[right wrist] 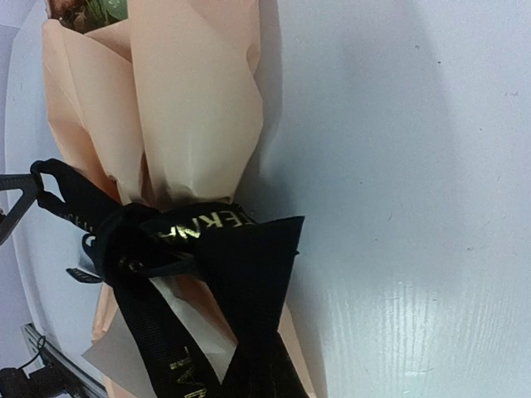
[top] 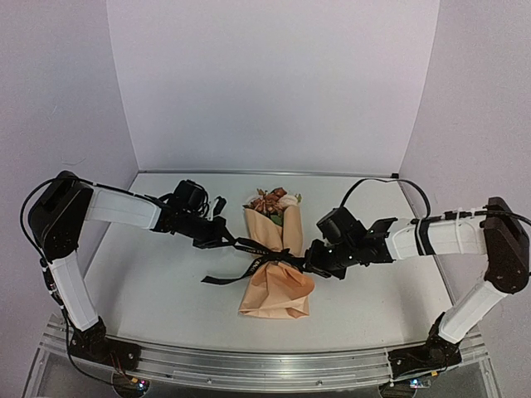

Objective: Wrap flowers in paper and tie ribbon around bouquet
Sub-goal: Tie the half-tied ribbon around the folded bouquet.

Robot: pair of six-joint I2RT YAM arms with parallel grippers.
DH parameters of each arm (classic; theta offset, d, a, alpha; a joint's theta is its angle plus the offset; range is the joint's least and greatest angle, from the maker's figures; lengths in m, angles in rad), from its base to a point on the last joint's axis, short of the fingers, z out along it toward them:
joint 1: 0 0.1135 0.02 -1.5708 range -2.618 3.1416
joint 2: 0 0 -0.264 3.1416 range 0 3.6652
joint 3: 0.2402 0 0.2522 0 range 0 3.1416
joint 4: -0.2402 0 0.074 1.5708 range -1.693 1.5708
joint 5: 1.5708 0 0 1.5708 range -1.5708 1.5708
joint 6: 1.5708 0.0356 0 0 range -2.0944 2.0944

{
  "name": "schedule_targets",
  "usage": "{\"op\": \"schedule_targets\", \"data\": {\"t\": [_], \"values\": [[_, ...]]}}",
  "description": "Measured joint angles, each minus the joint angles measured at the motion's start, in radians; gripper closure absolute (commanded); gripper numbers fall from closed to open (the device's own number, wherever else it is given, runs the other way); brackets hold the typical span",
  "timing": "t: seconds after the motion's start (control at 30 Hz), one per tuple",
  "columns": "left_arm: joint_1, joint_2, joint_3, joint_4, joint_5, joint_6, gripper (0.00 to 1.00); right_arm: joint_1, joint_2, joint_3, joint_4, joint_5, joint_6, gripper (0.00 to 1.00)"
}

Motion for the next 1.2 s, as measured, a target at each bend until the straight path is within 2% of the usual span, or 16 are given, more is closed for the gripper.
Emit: {"op": "schedule_targets", "data": {"t": [0.23,0.57,0.73,1.2], "values": [[0.004,-0.001,-0.049,0.001,-0.016,-0.018,1.0,0.0,-0.002,-0.008,-0.083,0.091,-0.052,1.0],[0.027,-0.041,-0.129,0.014,-0.043,-0.066,1.0,0.004,0.0,-0.013,-0.189,0.253,-0.045,1.0],[0.048,-0.062,-0.168,0.046,-0.042,-0.098,1.0,0.041,0.055,0.02,-0.259,0.328,-0.046,1.0],[0.094,-0.073,-0.186,0.09,-0.029,-0.133,1.0,0.071,0.091,0.038,-0.335,0.431,0.022,1.0]]}}
